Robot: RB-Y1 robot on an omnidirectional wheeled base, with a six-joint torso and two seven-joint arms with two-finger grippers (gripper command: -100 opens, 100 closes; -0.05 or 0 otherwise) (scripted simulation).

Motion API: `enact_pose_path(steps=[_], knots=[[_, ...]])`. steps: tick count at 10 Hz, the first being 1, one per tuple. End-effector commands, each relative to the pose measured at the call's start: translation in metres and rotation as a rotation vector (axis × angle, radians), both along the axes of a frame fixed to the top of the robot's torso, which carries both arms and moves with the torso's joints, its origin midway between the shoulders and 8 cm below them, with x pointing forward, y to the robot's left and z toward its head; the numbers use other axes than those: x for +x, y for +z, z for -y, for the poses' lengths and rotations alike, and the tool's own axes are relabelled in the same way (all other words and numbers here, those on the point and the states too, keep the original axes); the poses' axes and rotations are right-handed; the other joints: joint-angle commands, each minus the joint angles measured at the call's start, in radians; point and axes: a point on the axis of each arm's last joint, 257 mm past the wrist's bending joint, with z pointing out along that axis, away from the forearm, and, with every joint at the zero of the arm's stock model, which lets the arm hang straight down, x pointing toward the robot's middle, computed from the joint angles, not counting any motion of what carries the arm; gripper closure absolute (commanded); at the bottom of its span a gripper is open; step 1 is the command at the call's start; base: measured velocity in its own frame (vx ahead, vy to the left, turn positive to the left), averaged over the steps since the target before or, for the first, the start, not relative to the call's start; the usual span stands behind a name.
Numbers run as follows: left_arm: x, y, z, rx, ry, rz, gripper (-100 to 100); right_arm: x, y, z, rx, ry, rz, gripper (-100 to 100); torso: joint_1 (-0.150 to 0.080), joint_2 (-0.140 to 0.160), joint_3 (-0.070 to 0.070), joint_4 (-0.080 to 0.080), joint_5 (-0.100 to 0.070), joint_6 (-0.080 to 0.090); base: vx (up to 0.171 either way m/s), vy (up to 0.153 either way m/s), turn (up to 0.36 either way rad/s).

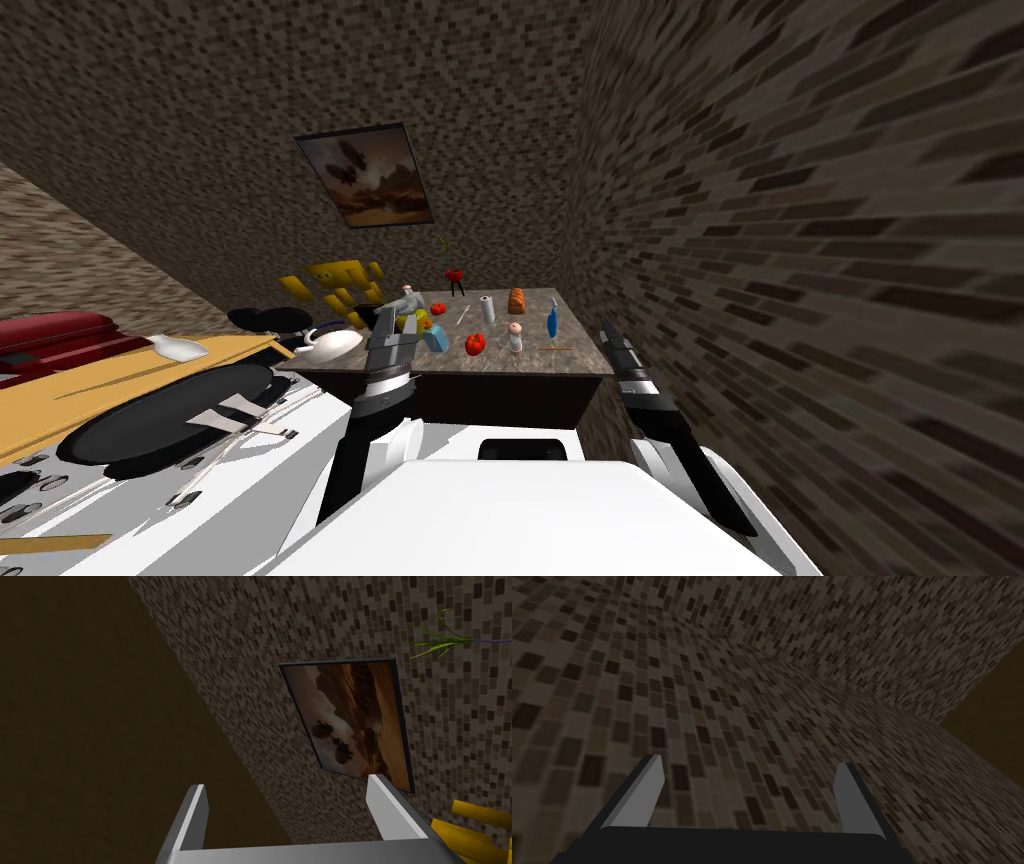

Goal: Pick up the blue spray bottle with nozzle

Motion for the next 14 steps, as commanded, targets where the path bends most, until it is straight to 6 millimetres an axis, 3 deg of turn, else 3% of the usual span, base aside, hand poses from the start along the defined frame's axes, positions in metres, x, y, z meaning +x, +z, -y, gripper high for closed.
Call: enact_pose_path(steps=[1,5,9,11,12,14], knots=[[0.0,0.0,0.0,0.0,0.0,0.0,0,0.0,-0.027,0.009,-0.033,-0.021,-0.081,-100,0.0,0.0,0.0,0.0,0.0,0.0,-0.052,0.039,0.194],[0.0,0.0,0.0,0.0,0.0,0.0,0,-0.012,-0.094,0.042,-0.114,-0.084,-0.285,-100,0.001,0.0,0.0,0.0,0.0,0.0,-0.061,0.05,0.209],[0.0,0.0,0.0,0.0,0.0,0.0,0,-0.036,-0.155,0.087,-0.21,-0.159,-0.488,-100,0.001,-0.001,-0.001,0.0,0.0,0.0,-0.04,0.064,0.226],[0.0,0.0,0.0,0.0,0.0,0.0,0,-0.051,-0.179,0.113,-0.266,-0.2,-0.583,-100,0.0,-0.002,-0.001,0.0,0.0,0.0,-0.02,0.067,0.266],[0.0,0.0,0.0,0.0,0.0,0.0,0,-0.051,-0.179,0.113,-0.266,-0.2,-0.583,-100,0.001,-0.002,-0.001,0.0,0.0,0.0,-0.003,0.038,0.055],[0.0,0.0,0.0,0.0,0.0,0.0,0,-0.066,-0.198,0.142,-0.33,-0.242,-0.671,-100,-0.001,-0.004,-0.002,-0.001,0.0,0.0,0.007,0.044,0.206]])
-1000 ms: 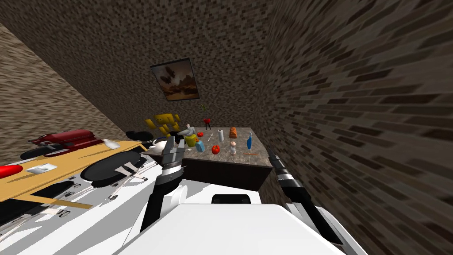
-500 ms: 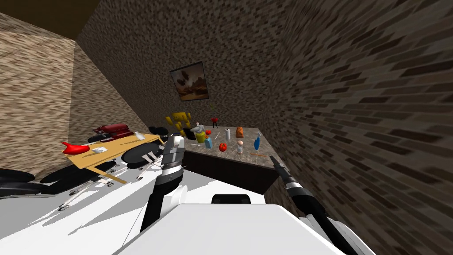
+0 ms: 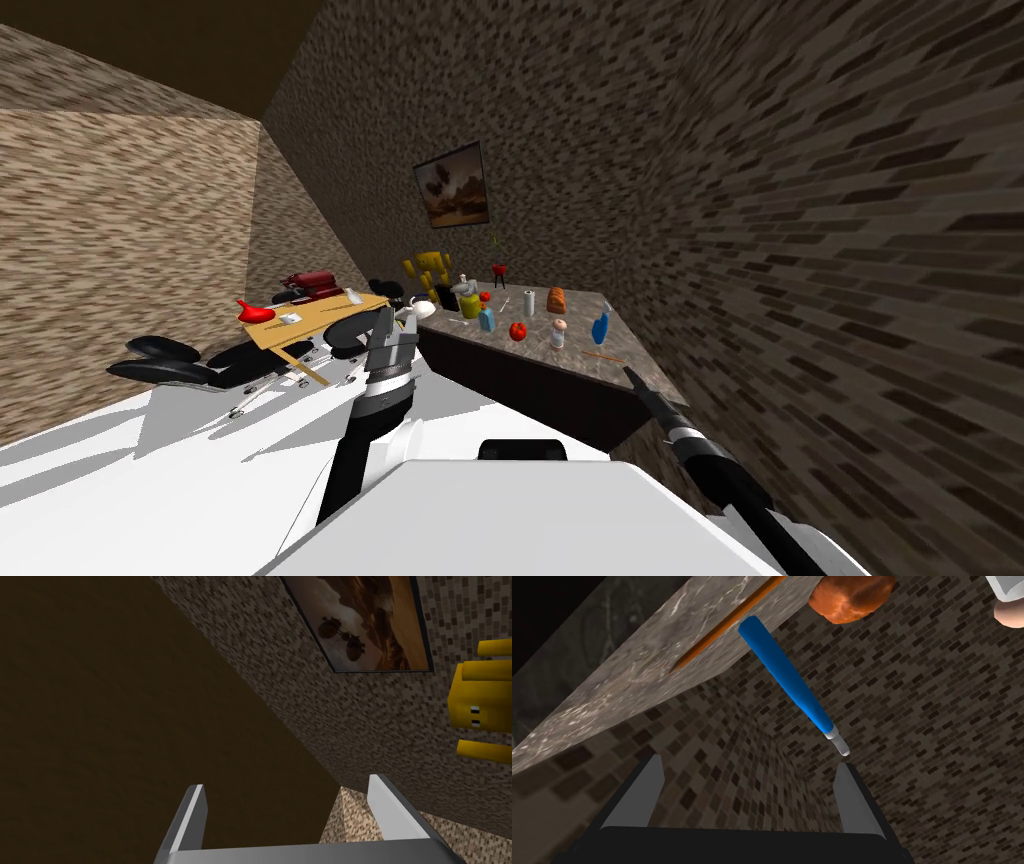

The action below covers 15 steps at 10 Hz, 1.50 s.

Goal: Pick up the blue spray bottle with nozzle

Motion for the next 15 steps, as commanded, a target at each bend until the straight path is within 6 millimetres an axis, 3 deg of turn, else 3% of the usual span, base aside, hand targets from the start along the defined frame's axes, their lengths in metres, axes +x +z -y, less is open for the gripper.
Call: enact_pose_path(steps=[1,4,7,8,15], knots=[[0.0,0.0,0.0,0.0,0.0,0.0,0,-0.012,-0.011,0.023,-0.055,-0.029,-0.07,-100,0.0,0.0,0.0,0.0,0.0,0.0,0.005,0.051,0.282],[0.0,0.0,0.0,0.0,0.0,0.0,0,-0.032,-0.023,0.072,-0.166,-0.079,-0.183,-100,0.001,-0.002,-0.001,0.0,0.0,0.0,0.032,0.055,0.26],[0.0,0.0,0.0,0.0,0.0,0.0,0,-0.046,-0.021,0.121,-0.281,-0.127,-0.274,-100,-0.001,-0.002,-0.001,-0.001,0.0,0.001,0.044,0.036,0.253],[0.0,0.0,0.0,0.0,0.0,0.0,0,-0.046,-0.021,0.121,-0.281,-0.127,-0.274,-100,0.0,-0.002,-0.001,-0.001,0.0,0.0,0.031,0.019,0.091],[0.0,0.0,0.0,0.0,0.0,0.0,0,-0.064,0.021,0.22,-0.536,-0.222,-0.422,-100,-0.001,-0.003,-0.002,-0.001,0.0,0.0,0.045,0.022,0.221]])
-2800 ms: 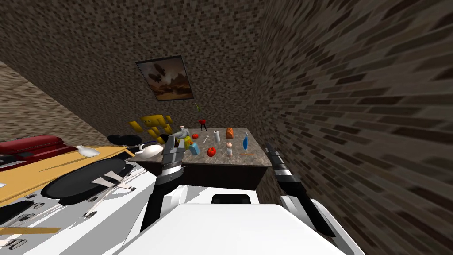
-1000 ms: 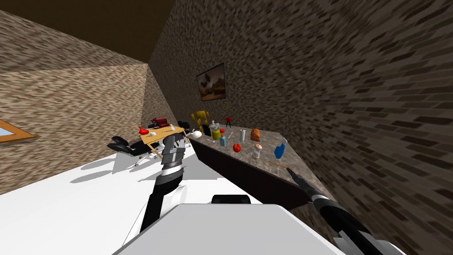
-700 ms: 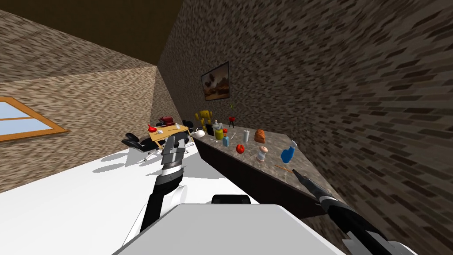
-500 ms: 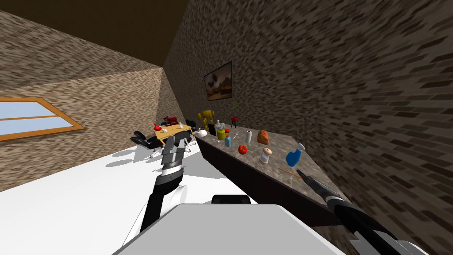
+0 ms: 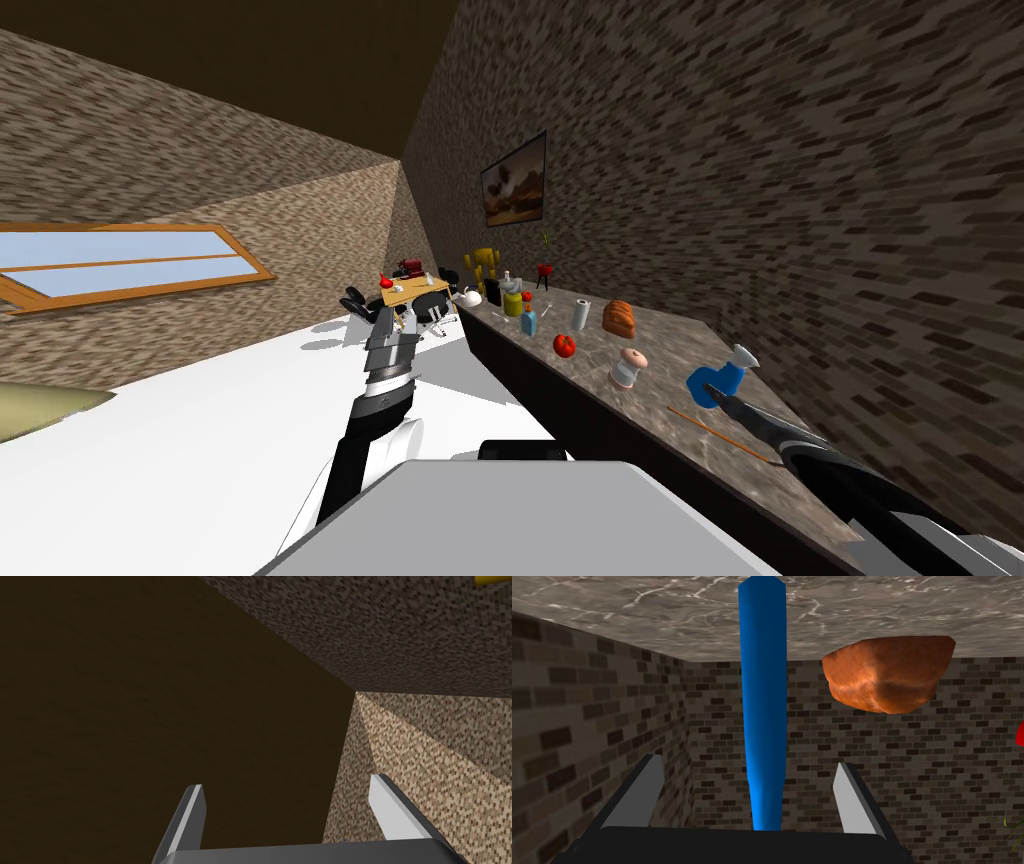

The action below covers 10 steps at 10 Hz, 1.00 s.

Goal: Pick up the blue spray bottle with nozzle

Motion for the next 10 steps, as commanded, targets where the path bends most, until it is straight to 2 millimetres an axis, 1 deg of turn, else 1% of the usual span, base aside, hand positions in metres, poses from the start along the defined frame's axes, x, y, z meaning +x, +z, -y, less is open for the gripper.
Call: enact_pose_path(steps=[1,2,3,4,5,6,7,8,9,10], knots=[[0.0,0.0,0.0,0.0,0.0,0.0,0,0.0,0.012,0.017,-0.059,-0.014,-0.03,-100,0.0,0.0,0.0,0.0,0.0,0.0,0.046,0.01,0.176],[0.0,0.0,0.0,0.0,0.0,0.0,0,0.0,0.016,0.021,-0.072,-0.016,-0.037,-100,0.0,0.0,0.0,0.0,0.0,0.0,0.035,0.011,0.096],[0.0,0.0,0.0,0.0,0.0,0.0,0,0.0,0.013,0.017,-0.06,-0.012,-0.03,-100,0.0,0.001,0.0,0.0,0.0,0.0,0.013,0.004,0.011],[0.0,0.0,0.0,0.0,0.0,0.0,0,0.0,0.014,0.018,-0.062,-0.014,-0.031,0,0.0,0.002,0.001,0.0,0.0,0.001,0.0,0.0,0.0],[0.0,0.0,0.0,0.0,0.0,0.0,0,0.017,0.007,0.017,-0.049,0.02,-0.035,-100,0.0,0.003,0.002,0.001,0.0,0.001,-0.068,0.037,0.126],[0.0,0.0,0.0,0.0,0.0,0.0,0,0.02,0.006,0.023,-0.049,0.006,-0.026,-100,0.001,0.007,0.004,0.001,0.0,0.0,-0.092,0.037,0.075],[0.0,0.0,0.0,0.0,0.0,0.0,0,0.011,-0.001,0.034,-0.047,-0.019,-0.043,-100,0.001,0.008,0.005,0.002,0.0,0.001,-0.052,0.013,-0.005],[0.0,0.0,0.0,0.0,0.0,0.0,0,0.032,-0.003,0.027,-0.039,0.025,-0.04,-100,0.0,0.008,0.005,0.002,0.0,0.001,-0.094,0.029,0.1],[0.0,0.0,0.0,0.0,0.0,0.0,0,0.033,-0.005,0.037,-0.038,0.004,-0.035,-100,0.001,0.009,0.005,0.002,0.0,0.0,-0.088,0.039,0.073],[0.0,0.0,0.0,0.0,0.0,0.0,0,0.029,-0.009,0.044,-0.037,-0.013,-0.043,-100,0.002,0.009,0.005,0.002,0.0,0.001,-0.04,0.019,0.004]])
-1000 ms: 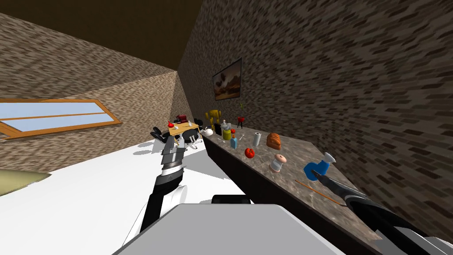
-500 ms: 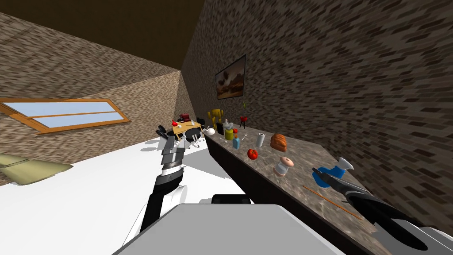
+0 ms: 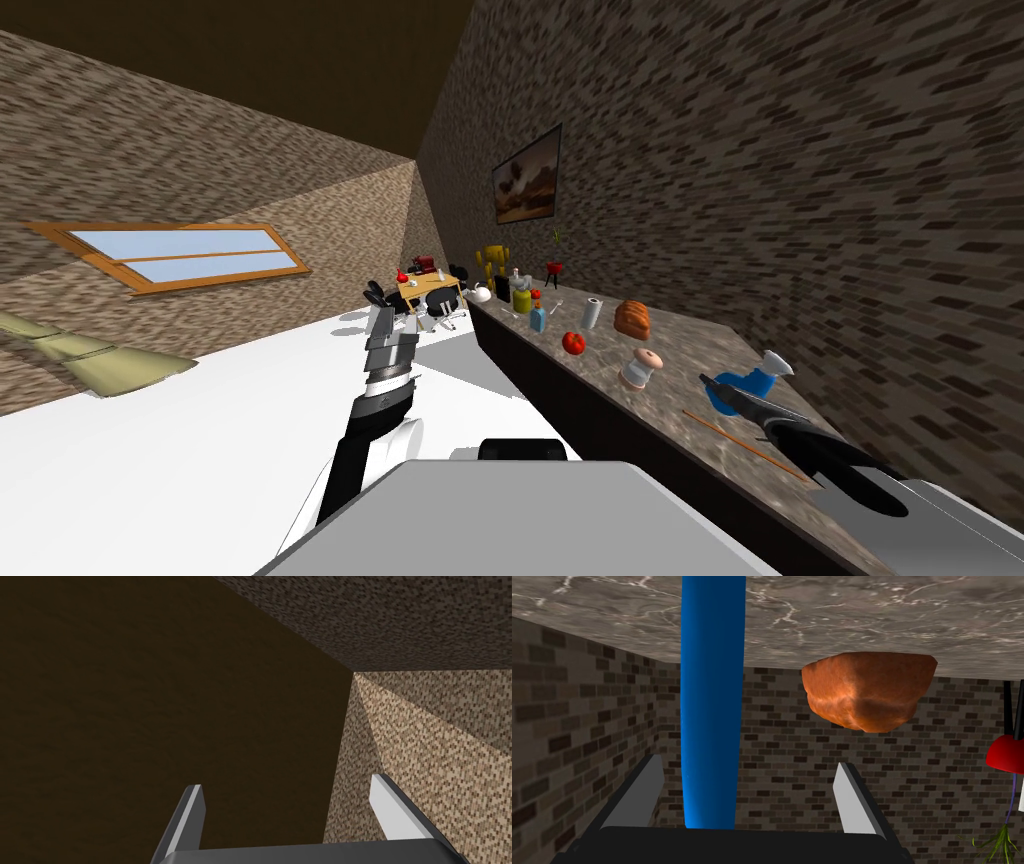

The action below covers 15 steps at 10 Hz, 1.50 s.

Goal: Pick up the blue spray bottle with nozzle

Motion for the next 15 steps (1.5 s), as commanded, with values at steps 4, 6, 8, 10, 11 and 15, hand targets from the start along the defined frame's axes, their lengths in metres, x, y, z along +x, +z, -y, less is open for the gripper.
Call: enact_pose_path(steps=[4,6,8,10,11,15], knots=[[0.0,0.0,0.0,0.0,0.0,0.0,0,0.01,-0.013,0.022,0.009,-0.022,-0.012,-100,0.0,0.001,0.0,0.0,0.0,0.0,-0.051,0.02,0.045],[0.0,0.0,0.0,0.0,0.0,0.0,0,0.027,-0.013,0.023,0.01,0.004,-0.011,-100,-0.001,-0.002,-0.001,0.0,0.0,0.0,-0.038,0.02,0.045],[0.0,0.0,0.0,0.0,0.0,0.0,0,0.021,-0.019,0.039,0.012,-0.036,-0.019,-100,0.001,0.001,0.0,0.0,0.0,0.0,-0.067,0.03,0.049],[0.0,0.0,0.0,0.0,0.0,0.0,0,0.04,-0.015,0.042,0.007,-0.013,-0.013,-100,-0.001,-0.002,-0.001,0.0,0.0,0.0,-0.04,0.01,0.049],[0.0,0.0,0.0,0.0,0.0,0.0,0,0.039,-0.017,0.05,0.012,-0.035,-0.01,-100,0.0,0.0,0.0,0.0,0.0,-0.001,-0.078,0.033,0.085],[0.0,0.0,0.0,0.0,0.0,0.0,0,0.046,-0.017,0.069,0.009,-0.058,-0.014,-100,0.001,0.001,0.001,0.0,0.0,-0.001,-0.065,0.035,0.044]])
